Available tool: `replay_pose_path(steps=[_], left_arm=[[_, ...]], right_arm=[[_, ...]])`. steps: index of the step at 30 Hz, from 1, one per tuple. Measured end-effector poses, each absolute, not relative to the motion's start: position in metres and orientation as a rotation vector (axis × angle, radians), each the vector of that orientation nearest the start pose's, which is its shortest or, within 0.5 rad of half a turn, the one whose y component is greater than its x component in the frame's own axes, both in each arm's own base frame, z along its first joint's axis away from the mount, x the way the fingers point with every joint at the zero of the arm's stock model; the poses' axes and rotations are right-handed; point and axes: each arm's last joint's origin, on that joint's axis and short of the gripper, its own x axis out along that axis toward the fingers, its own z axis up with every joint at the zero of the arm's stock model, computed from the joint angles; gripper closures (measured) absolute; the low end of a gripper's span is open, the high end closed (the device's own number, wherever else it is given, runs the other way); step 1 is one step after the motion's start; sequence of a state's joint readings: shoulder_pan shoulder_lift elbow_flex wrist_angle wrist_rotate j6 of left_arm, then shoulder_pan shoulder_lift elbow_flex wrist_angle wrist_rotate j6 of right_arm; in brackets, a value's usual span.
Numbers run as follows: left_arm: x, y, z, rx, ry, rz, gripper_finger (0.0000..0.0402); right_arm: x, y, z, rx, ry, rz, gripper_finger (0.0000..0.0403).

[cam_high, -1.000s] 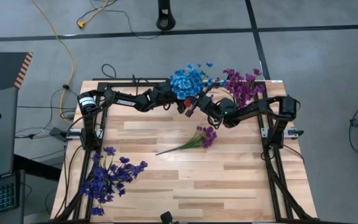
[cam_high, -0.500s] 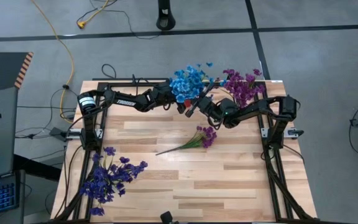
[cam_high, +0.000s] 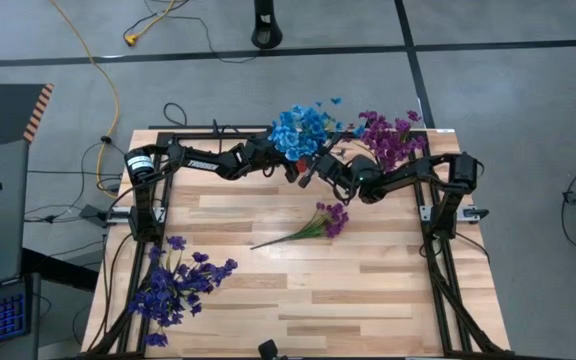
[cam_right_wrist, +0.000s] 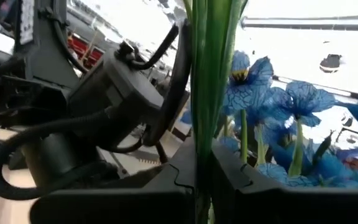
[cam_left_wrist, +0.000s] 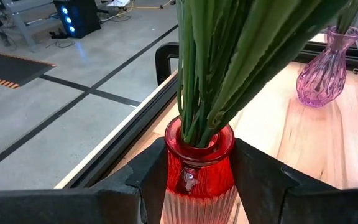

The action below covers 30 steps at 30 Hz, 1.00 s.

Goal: Sort flowers into vase by color
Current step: Put the blue flowers into the red vase

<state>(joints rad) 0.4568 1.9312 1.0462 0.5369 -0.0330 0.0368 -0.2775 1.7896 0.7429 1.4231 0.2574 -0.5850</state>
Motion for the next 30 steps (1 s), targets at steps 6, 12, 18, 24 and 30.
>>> replay_pose_path(steps=[6,12,18,24,30], left_arm=[[0.364,0.180,0.166,-0.038,0.353,0.478,0.0246],[0.364,0.180,0.166,-0.035,0.354,0.477,0.0246],[0.364,0.180,0.166,-0.035,0.354,0.477,0.0246],[0.364,0.180,0.166,-0.034,0.354,0.476,0.0246],[0.364,0.180,0.166,-0.034,0.353,0.475,0.0246]], right_arm=[[0.327,-0.094,0.217,-0.645,-0.229,-0.608,0.0356],[0.327,-0.094,0.217,-0.646,-0.230,-0.607,0.0356],[0.327,-0.093,0.217,-0.645,-0.233,-0.605,0.0356],[0.329,-0.086,0.218,-0.653,-0.226,-0.627,0.0356],[0.326,-0.076,0.219,-0.668,-0.247,-0.678,0.0356]])
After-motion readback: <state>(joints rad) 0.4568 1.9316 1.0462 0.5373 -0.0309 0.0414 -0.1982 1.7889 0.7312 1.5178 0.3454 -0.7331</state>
